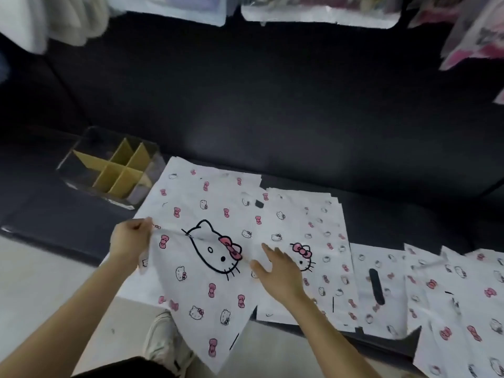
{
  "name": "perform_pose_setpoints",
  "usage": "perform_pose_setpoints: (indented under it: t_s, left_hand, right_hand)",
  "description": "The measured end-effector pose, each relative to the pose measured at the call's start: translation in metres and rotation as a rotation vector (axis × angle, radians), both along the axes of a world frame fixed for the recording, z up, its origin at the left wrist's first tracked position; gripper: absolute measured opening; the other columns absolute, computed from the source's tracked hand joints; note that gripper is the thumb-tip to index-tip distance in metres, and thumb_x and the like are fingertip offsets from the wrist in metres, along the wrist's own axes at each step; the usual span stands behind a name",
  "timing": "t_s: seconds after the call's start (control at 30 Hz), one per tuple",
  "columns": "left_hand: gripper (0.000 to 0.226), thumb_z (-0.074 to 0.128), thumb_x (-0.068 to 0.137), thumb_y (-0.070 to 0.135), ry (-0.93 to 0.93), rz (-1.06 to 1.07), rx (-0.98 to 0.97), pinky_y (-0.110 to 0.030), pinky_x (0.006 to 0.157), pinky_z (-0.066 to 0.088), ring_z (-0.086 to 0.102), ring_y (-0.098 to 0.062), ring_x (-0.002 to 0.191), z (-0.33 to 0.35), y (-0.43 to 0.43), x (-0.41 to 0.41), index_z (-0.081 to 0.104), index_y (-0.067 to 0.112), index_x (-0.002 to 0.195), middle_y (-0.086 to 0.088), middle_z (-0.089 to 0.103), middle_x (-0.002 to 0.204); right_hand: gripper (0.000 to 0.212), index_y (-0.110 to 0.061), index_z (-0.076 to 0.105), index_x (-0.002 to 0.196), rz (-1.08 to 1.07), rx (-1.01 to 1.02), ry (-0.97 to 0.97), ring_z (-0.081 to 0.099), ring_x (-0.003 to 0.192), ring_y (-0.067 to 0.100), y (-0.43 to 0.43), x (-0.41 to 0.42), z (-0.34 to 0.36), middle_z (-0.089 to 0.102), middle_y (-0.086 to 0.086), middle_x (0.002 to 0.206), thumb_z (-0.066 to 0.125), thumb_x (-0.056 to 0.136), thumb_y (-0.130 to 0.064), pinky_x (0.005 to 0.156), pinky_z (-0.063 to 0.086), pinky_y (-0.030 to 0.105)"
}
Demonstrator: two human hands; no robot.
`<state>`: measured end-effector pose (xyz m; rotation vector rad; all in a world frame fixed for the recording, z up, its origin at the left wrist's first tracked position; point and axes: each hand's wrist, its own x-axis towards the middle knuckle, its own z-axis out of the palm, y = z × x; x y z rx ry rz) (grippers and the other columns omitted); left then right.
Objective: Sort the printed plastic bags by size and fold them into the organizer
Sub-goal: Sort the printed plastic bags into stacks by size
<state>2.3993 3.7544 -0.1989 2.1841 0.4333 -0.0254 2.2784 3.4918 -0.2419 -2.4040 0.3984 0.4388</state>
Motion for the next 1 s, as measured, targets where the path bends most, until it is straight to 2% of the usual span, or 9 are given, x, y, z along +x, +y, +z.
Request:
perform_pose_setpoints:
  t_s: [0.13, 0.23, 0.37, 0.47, 0.57, 0.67, 0.73, 0.9, 1.0]
  left_hand:
    - [0.033, 0.049, 0.097, 0.019, 0.066, 0.125, 0.018, -0.031, 0.065, 0.034, 0.046, -0.025, 0.072, -0.022, 0.042, 0.017, 0.061, -0.002, 0.074, -0.017, 0.055, 0.074]
    - [0.033, 0.049, 0.096, 0.018, 0.116, 0.093, 0.110, -0.031, 0.058, 0.031, 0.045, -0.027, 0.066, -0.037, 0.060, 0.024, 0.058, -0.002, 0.070, -0.018, 0.054, 0.070]
    - [0.032, 0.047, 0.095, 0.016, 0.140, 0.103, 0.189, -0.032, 0.058, 0.033, 0.047, -0.031, 0.066, -0.049, 0.071, 0.031, 0.056, 0.001, 0.069, -0.016, 0.053, 0.068]
    - [0.028, 0.043, 0.096, 0.016, 0.162, 0.093, 0.335, -0.035, 0.066, 0.038, 0.054, -0.038, 0.081, -0.053, 0.074, 0.033, 0.057, -0.001, 0.078, -0.024, 0.061, 0.084]
    - [0.032, 0.051, 0.094, 0.028, 0.080, -0.070, 0.725, -0.045, 0.084, 0.042, 0.053, -0.045, 0.101, -0.059, 0.065, 0.024, 0.061, 0.002, 0.109, -0.027, 0.060, 0.110]
    - [0.070, 0.034, 0.085, 0.065, -0.141, -0.600, 0.862, -0.059, 0.097, 0.038, 0.048, -0.048, 0.119, -0.067, 0.036, 0.006, 0.055, 0.018, 0.132, -0.023, 0.053, 0.132]
    - [0.103, -0.005, 0.065, 0.088, 0.013, -0.858, 0.885, -0.058, 0.111, 0.016, 0.019, -0.040, 0.142, -0.073, 0.013, -0.002, 0.028, 0.036, 0.148, -0.008, 0.021, 0.156]
    - [0.111, -0.011, 0.048, 0.089, 0.254, -0.818, 0.897, -0.054, 0.113, 0.011, -0.006, -0.035, 0.145, -0.094, -0.013, 0.000, -0.002, 0.043, 0.149, -0.002, -0.009, 0.160]
    - [0.106, -0.008, 0.052, 0.086, 0.258, -0.808, 0.922, -0.052, 0.112, 0.015, -0.004, -0.035, 0.144, -0.098, -0.016, 0.002, 0.000, 0.043, 0.149, -0.002, -0.008, 0.160]
  right_hand:
    - [0.102, -0.032, 0.019, 0.150, 0.207, -0.206, 0.010, 0.012, 0.146, 0.024, 0.029, 0.021, -0.014, 0.017, 0.006, 0.158, -0.005, 0.062, -0.076, 0.119, 0.010, 0.043]
    - [0.105, -0.031, 0.029, 0.148, 0.306, -0.359, -0.023, 0.010, 0.145, 0.035, 0.047, 0.034, -0.022, 0.014, 0.013, 0.158, -0.017, 0.067, -0.081, 0.116, -0.004, 0.047]
    - [0.064, -0.025, 0.074, 0.105, 0.403, -0.562, -0.062, 0.054, 0.117, 0.044, 0.063, 0.050, -0.031, 0.061, 0.021, 0.124, 0.020, 0.088, -0.055, 0.106, 0.013, 0.058]
    - [0.071, -0.025, 0.045, 0.140, 0.443, -0.606, -0.046, 0.013, 0.142, 0.044, 0.064, 0.058, -0.032, 0.023, 0.022, 0.153, 0.004, 0.091, -0.056, 0.107, -0.021, 0.057]
    - [0.059, -0.027, 0.012, 0.152, 0.474, -0.644, 0.018, -0.011, 0.145, 0.037, 0.061, 0.072, -0.032, -0.004, 0.017, 0.158, 0.009, 0.099, -0.054, 0.110, -0.018, 0.059]
    - [0.057, -0.028, 0.010, 0.152, 0.470, -0.664, 0.008, -0.010, 0.145, 0.037, 0.061, 0.091, -0.036, -0.004, 0.017, 0.159, 0.010, 0.099, -0.052, 0.112, -0.014, 0.059]
    - [0.056, -0.030, 0.011, 0.151, 0.481, -0.687, 0.013, -0.010, 0.145, 0.036, 0.058, 0.101, -0.035, -0.002, 0.016, 0.159, 0.011, 0.100, -0.052, 0.112, -0.014, 0.059]
    - [0.055, -0.030, 0.014, 0.151, 0.406, -0.622, -0.028, -0.005, 0.146, 0.033, 0.043, 0.100, -0.030, 0.003, 0.013, 0.159, 0.014, 0.100, -0.050, 0.113, -0.013, 0.057]
    - [0.061, -0.026, 0.043, 0.142, 0.226, -0.569, -0.138, 0.029, 0.139, 0.039, 0.025, 0.075, -0.026, 0.036, 0.018, 0.149, 0.013, 0.094, -0.052, 0.112, 0.008, 0.061]
